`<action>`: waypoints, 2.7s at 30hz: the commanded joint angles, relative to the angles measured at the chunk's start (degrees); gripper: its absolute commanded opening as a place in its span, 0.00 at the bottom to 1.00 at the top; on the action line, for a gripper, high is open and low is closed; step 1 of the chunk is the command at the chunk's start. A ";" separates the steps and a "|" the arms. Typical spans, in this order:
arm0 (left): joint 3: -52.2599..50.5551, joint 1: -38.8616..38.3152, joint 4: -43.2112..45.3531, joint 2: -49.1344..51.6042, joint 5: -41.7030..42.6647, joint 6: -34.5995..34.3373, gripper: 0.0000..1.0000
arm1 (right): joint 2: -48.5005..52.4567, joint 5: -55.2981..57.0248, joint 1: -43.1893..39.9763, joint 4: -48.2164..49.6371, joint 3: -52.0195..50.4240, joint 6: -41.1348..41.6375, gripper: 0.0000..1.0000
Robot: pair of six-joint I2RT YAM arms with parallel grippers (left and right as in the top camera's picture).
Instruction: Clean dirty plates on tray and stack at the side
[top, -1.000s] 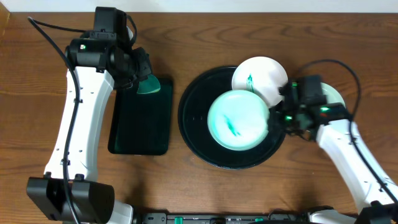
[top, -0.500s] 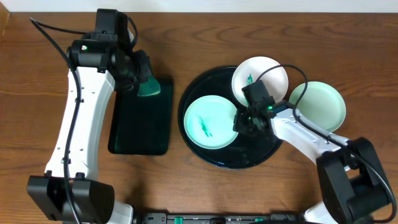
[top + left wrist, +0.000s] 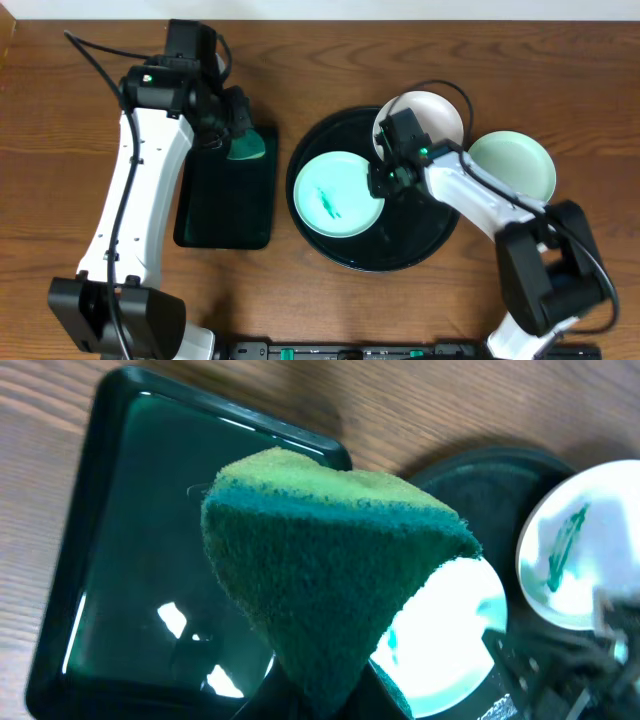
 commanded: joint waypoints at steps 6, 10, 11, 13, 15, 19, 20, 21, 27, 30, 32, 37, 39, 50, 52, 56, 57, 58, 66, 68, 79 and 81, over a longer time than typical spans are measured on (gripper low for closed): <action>-0.35 -1.03 -0.66 4.04 0.33 0.04 0.07 | 7.23 0.70 -0.13 2.12 4.37 -9.01 0.11; -0.35 -2.03 -0.59 4.87 0.33 -0.55 0.07 | 7.23 0.87 -0.13 2.25 4.37 -8.17 0.01; -0.35 -2.47 -0.59 4.94 0.33 -0.57 0.07 | 7.23 0.87 -0.13 2.03 4.37 -7.48 0.01; -0.50 -4.13 -0.59 5.55 0.33 -0.59 0.07 | 7.21 1.75 -0.15 -0.15 4.39 -1.44 0.01; -0.79 -5.53 -0.52 6.16 0.33 -1.03 0.07 | 7.21 1.73 -0.17 -2.51 4.42 3.13 0.01; -1.20 -8.50 -0.50 8.94 0.26 -3.58 0.07 | 7.21 2.95 -0.17 -8.33 4.39 10.27 0.01; -1.20 -9.05 -0.39 9.66 0.26 -3.56 0.07 | 7.21 4.09 -0.17 -9.49 4.39 11.43 0.01; -1.20 -9.64 -0.33 10.64 0.26 -3.58 0.07 | 7.23 5.03 -0.17 -10.23 4.39 12.74 0.01; -1.20 -12.63 -0.04 16.06 -1.22 -5.57 0.07 | 7.41 5.35 -0.17 -9.01 4.15 12.92 0.01; -1.20 -14.32 0.76 18.67 -1.40 -6.64 0.07 | 7.43 5.33 -0.17 -7.96 3.56 12.90 0.01; -1.22 -15.47 0.68 20.22 -3.56 -8.79 0.07 | 7.52 5.35 -0.17 -7.93 3.56 12.90 0.01; -3.02 -18.62 3.54 22.82 -4.96 -14.12 0.07 | 7.65 5.35 -0.17 -7.91 3.56 12.87 0.01; -4.76 -19.89 5.49 23.12 -6.71 -17.92 0.07 | 7.65 5.35 -0.17 -7.85 3.56 12.87 0.01; -18.34 -20.98 17.88 23.12 7.56 -17.88 0.08 | 7.65 5.14 -0.17 -7.72 3.54 12.90 0.01; -18.34 -20.98 19.76 23.10 16.17 -9.90 0.07 | 7.65 5.11 -0.17 -7.50 3.54 12.90 0.01; -18.34 -20.98 24.65 23.08 26.60 -0.81 0.07 | 7.65 4.70 -0.17 -7.08 3.56 12.90 0.01; -18.34 -20.98 25.79 23.08 27.12 -0.22 0.07 | 7.65 4.70 -0.17 -7.08 3.54 12.90 0.01; -18.32 -20.98 26.82 23.08 27.23 0.17 0.07 | 7.65 4.70 -0.17 -7.06 3.54 12.90 0.01; -17.53 -19.43 22.99 22.75 0.07 -10.45 0.07 | 7.65 4.72 -0.17 -7.08 3.54 12.90 0.01; -15.87 -18.84 19.30 22.53 -7.15 -14.40 0.07 | 7.65 4.72 -0.17 -7.06 3.54 12.90 0.01; -14.45 -19.58 14.62 21.53 0.59 -8.96 0.07 | 7.65 4.72 -0.17 -7.06 3.54 12.90 0.01; -14.51 -20.39 15.41 21.53 10.49 -1.77 0.07 | 7.65 4.72 -0.17 -7.06 3.56 12.90 0.01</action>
